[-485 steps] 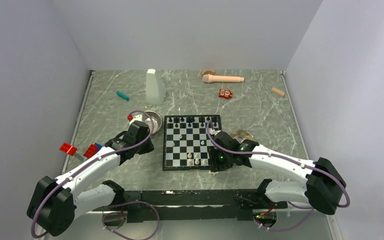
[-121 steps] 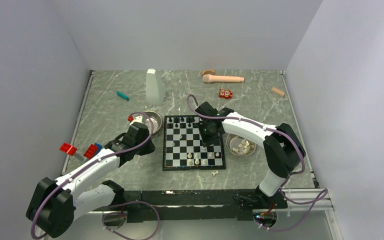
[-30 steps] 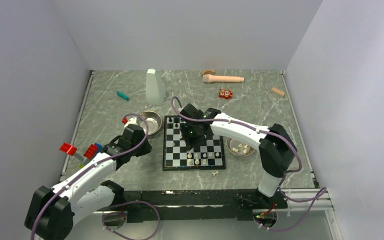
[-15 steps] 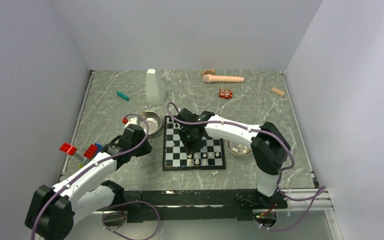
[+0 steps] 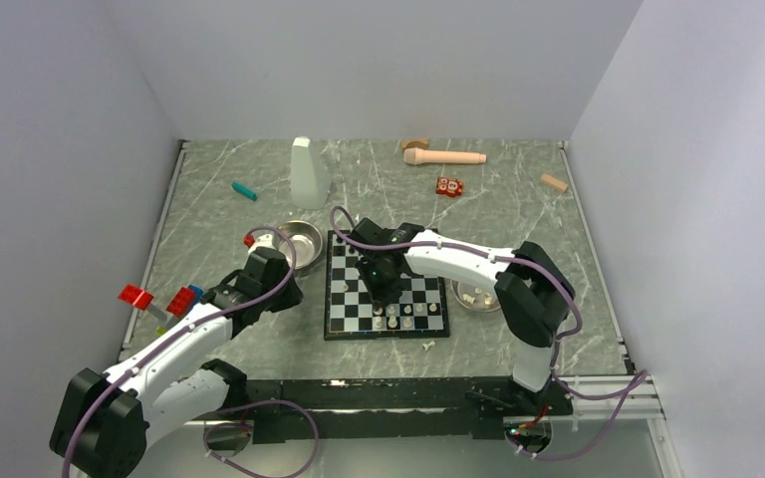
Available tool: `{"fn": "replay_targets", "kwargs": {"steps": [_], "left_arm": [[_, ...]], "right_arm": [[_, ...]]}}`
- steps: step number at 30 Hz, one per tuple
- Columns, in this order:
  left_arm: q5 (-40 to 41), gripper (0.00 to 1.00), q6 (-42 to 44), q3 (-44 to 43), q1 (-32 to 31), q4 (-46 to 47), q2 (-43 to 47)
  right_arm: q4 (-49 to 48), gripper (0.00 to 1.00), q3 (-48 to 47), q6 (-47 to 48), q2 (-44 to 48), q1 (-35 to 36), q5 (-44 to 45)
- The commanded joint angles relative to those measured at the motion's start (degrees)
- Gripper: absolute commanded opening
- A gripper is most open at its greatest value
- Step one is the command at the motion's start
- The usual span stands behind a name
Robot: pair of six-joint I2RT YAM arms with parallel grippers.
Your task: Set up the chess pieces on the board
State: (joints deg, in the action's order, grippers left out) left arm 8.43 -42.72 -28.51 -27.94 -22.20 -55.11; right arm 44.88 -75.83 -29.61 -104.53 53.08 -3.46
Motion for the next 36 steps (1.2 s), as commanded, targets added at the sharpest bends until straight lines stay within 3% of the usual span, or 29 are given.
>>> {"fn": "replay_targets", "kwargs": {"steps": [1,12,36], "left_arm": [[-0.1,0.31,0.4,-0.6,0.2,0.0,0.1],[-0.1,0.31,0.4,-0.7,0.2,-0.2,0.1],[0.4,0.34,-0.7,-0.1,0.5,-0.3,1.3]], "right_arm": [[-1.0,0.23,-1.4,0.0,-0.8,0.4,0.9],[-0.3,0.19,-4.4,2.1,-1.8,1.8,1.4],[-0.4,0.18,-5.1,6.6,-2.3,5.3,-3.3]]}}
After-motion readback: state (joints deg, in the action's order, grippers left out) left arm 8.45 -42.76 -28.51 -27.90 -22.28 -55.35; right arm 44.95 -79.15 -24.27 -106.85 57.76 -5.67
